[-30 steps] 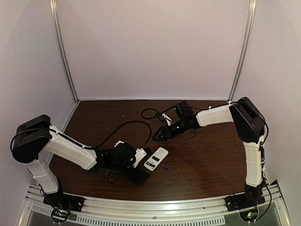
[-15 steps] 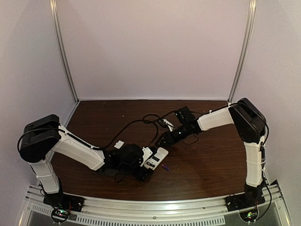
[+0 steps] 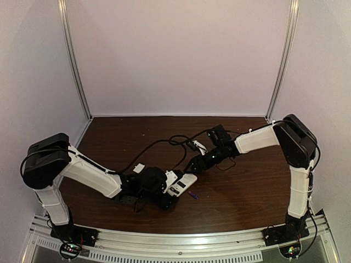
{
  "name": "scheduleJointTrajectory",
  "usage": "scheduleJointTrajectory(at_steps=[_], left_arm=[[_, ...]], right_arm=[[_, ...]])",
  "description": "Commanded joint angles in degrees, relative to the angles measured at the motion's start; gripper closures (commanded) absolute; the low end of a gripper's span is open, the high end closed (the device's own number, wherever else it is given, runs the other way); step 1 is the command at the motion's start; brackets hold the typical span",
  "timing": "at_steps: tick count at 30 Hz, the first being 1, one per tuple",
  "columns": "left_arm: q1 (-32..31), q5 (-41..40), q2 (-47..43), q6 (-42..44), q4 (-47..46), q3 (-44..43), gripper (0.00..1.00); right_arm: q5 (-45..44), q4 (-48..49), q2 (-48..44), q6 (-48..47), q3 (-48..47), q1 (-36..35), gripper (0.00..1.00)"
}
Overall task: Load the batteries into the remote control
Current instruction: Adjust the remote control without the battery cover at the center of the board, then press the battery in the battery compartment.
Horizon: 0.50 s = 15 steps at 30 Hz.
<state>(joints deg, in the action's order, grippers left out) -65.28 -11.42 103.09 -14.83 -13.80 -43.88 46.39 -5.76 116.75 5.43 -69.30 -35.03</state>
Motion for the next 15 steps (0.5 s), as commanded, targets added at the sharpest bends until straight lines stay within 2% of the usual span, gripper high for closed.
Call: scheduleJointTrajectory(at_steps=[1,4,15], left_arm=[[1.7,6.6,-2.4,0.5,0.4,3.0,0.16],[3.7,11.2,-4.8,0.1,-1.5,4.5,0.12],[9.0,20.9,-3.7,-5.3,-2.6,2.1,0.2]], right_arm=[[-3.5,-3.3,-2.7,-1.5,1.9,-0.3,0.23],[-4.3,-5.1,-2.6,-2.4,1.7,-0.5,0.24],[-8.4,-8.5,-2.3,-4.4,1.4,-2.1,0.33]])
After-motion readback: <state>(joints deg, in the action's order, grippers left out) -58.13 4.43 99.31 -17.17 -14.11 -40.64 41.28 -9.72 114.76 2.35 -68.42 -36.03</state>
